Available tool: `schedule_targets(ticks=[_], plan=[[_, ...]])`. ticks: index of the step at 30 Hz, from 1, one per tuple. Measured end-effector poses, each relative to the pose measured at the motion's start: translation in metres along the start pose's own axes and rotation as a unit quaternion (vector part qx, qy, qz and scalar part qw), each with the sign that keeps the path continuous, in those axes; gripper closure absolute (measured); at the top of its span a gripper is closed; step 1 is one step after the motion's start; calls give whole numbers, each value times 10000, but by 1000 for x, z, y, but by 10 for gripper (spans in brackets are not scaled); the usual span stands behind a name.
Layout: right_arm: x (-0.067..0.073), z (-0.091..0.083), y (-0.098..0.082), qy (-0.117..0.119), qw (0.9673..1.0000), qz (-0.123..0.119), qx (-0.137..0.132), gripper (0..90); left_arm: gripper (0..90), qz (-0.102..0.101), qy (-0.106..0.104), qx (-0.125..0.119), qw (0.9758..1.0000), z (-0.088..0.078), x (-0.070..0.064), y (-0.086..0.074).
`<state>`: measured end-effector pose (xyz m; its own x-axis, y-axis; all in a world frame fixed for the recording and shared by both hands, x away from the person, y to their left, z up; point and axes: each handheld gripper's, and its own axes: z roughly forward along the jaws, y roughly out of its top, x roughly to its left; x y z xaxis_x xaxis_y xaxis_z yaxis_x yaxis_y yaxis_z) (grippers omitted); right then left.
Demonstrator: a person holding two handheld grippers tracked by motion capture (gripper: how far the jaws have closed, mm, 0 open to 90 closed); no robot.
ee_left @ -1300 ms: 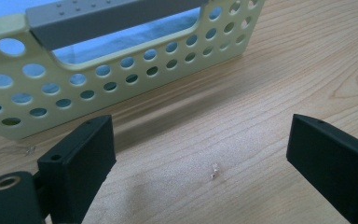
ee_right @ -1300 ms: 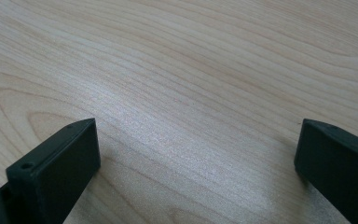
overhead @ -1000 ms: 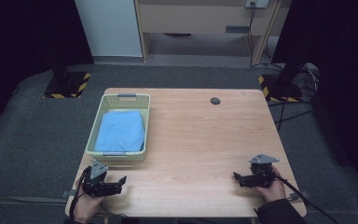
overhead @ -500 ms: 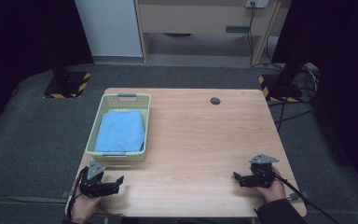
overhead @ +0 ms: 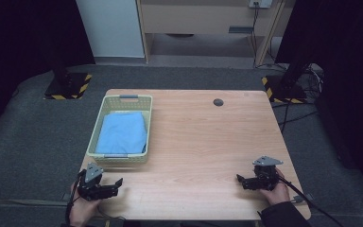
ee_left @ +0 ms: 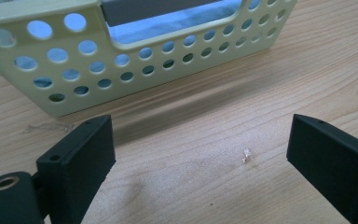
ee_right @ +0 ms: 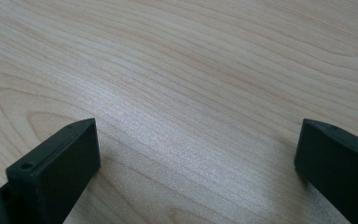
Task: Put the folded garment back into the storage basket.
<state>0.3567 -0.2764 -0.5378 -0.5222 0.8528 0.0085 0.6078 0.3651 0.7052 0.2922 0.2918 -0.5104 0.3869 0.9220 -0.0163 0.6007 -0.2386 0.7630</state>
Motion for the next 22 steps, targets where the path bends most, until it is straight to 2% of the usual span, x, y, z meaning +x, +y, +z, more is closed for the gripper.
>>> schedule_targets(ticks=[22], plan=[[0, 0, 0, 1, 10000, 0, 0, 2, 72, -135, 117, -5, 9998, -5, 11, -5]])
